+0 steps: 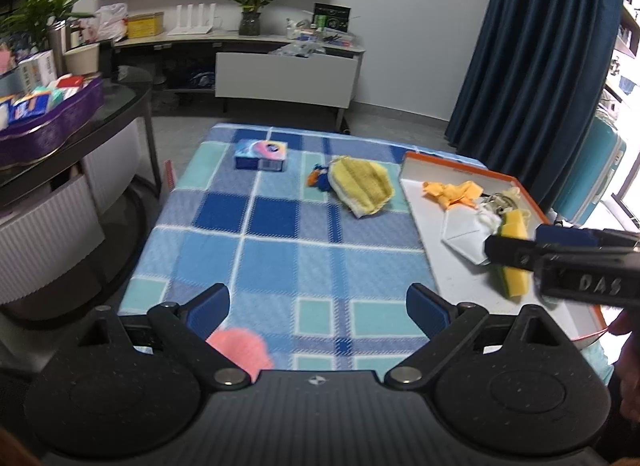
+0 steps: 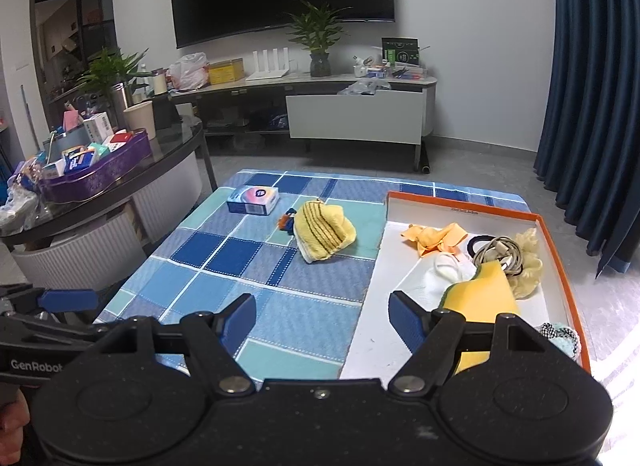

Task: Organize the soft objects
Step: 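Grasp the pink fuzzy pouch on the tablecloth with left tool, then grasp the yellow striped glove with right tool while left tool holds the pink pouch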

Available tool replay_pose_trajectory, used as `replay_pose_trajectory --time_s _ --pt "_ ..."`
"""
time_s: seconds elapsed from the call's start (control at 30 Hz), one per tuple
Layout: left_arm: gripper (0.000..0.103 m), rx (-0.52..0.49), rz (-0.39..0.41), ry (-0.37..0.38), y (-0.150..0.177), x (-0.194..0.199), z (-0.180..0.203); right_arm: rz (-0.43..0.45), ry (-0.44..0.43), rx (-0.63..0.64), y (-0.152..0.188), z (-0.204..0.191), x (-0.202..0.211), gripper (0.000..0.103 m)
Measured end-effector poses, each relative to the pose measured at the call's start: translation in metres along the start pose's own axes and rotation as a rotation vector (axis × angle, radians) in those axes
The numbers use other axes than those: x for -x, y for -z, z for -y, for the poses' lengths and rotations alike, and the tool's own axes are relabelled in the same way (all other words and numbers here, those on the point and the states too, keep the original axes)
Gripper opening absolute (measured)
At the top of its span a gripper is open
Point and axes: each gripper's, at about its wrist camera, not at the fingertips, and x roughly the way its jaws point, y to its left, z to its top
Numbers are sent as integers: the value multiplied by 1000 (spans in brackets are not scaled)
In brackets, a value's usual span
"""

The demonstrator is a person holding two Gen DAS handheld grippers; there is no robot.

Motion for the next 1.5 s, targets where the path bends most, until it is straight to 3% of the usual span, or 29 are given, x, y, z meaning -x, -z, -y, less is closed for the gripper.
replay_pose_trajectory --time_s 0.53,0.67,0.77,0.8,1.17,1.5 --pt "96 22 -115 -65 44 -24 -37 -31 -42 2 10 -9 -12 87" --pt "86 9 -117 -87 44 -33 -39 -40 -50 4 12 -9 -17 87" --pt "64 12 -110 -113 45 -38 -42 -47 -54 -1 12 -9 -23 87" --pt "63 20 -105 -114 45 -40 -45 -50 -56 -3 12 -9 -24 87" --pt "60 33 -24 -96 10 -48 -43 -81 -46 -8 4 -6 -59 87" --pt "60 32 4 -40 -18 -68 -38 -79 -20 40 -39 -3 -120 87"
